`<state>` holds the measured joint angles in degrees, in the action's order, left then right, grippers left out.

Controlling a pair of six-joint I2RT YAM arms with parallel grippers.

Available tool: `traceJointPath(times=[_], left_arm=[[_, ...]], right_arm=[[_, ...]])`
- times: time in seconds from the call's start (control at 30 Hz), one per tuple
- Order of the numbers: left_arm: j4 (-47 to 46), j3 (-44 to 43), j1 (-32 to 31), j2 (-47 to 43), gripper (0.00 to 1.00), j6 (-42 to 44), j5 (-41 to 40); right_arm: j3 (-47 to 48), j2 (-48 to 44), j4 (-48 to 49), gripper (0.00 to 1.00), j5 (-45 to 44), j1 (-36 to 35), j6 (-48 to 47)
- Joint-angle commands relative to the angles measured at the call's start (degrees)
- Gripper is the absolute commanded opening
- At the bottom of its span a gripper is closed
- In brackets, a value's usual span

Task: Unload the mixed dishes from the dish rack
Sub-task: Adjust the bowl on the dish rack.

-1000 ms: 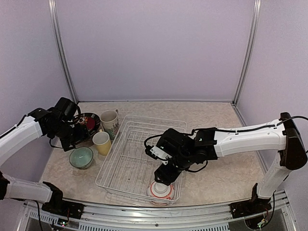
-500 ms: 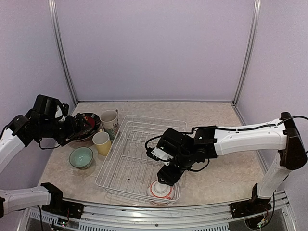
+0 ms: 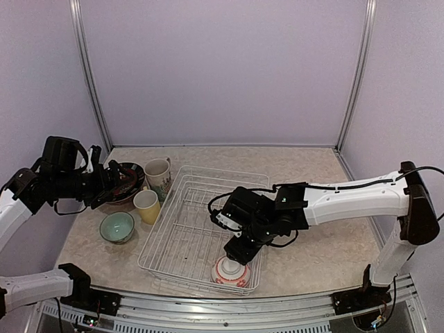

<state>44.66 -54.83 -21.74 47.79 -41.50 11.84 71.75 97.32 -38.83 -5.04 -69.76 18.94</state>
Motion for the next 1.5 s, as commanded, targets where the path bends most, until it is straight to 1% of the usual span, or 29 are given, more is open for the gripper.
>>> traceJointPath(times=[0.0, 0.23, 0.4, 0.5, 0.63, 0.8, 0.87, 1.0, 1.03, 1.07, 1.1, 1.17, 1.23, 1.33, 1.47], left_arm=[[-0.8, 0.5, -0.8, -0.5, 0.99, 0.2, 1.1], [-2.2, 0.2, -3.4, -0.2, 0.99, -0.6, 2.6], [-5.2, 0.1, -9.9, 1.3, 0.99, -1.1, 2.1], [-7.0, 0.1, -13.7, 2.4, 0.99, -1.9, 0.1], [-9.2, 0.2, -16.7, 4.7, 0.99, -2.8, -0.9], [-10.6, -0.4, -18.8, 7.6, 0.99, -3.9, -0.7], [-11.4, -0.2, -19.6, 8.0, 0.99, -4.1, -0.6], [-13.5, 0.4, -20.4, 9.0, 0.99, -4.3, 0.2], [-14.1, 0.5, -20.5, 9.5, 0.99, -4.3, 0.6], [-16.3, 0.5, -20.7, 10.7, 0.99, -4.4, 2.0], [-17.0, 0.4, -20.9, 11.5, 0.99, -4.4, 2.8], [-18.0, -0.3, -21.6, 13.0, 0.98, -4.4, 3.9], [-18.2, -1.6, -22.6, 15.4, 0.97, -4.2, 4.8], [-17.2, -4.5, -26.3, 20.5, 0.96, -2.9, 3.7], [-15.3, -9.2, -30.4, 28.2, 0.95, -1.2, 1.7]], right_arm=[[1.4, 3.0, -1.5, 0.64, -6.7, -0.2, 1.5], [2.0, 6.3, -1.9, 0.63, -12.6, -0.1, 3.8], [2.5, 7.8, -0.3, 0.63, -15.7, 1.1, 7.7], [3.4, 7.8, 3.6, 0.63, -14.0, 1.6, 9.1], [5.7, 9.5, 9.0, 0.63, -10.5, 1.7, 8.5], [11.1, 12.4, 7.5, 0.62, -9.4, 1.9, 11.3], [11.1, 11.1, 6.6, 0.63, -9.1, 2.0, 13.1], [8.7, 5.4, 6.6, 0.65, -7.1, 2.0, 15.6], [8.0, 4.4, 7.1, 0.67, -6.1, 2.0, 16.2], [5.2, 2.1, 10.1, 0.75, -2.9, 2.2, 18.0], [4.1, 1.3, 10.7, 0.77, -2.3, 2.3, 18.9], [2.9, 0.0, 10.8, 0.78, -2.2, 2.6, 20.7], [2.3, -1.7, 8.4, 0.78, -5.4, 2.8, 22.5], [0.9, -5.9, 4.7, 0.79, -12.2, 3.2, 24.6], [-2.9, -14.1, 5.4, 0.81, -16.7, 4.0, 26.5]])
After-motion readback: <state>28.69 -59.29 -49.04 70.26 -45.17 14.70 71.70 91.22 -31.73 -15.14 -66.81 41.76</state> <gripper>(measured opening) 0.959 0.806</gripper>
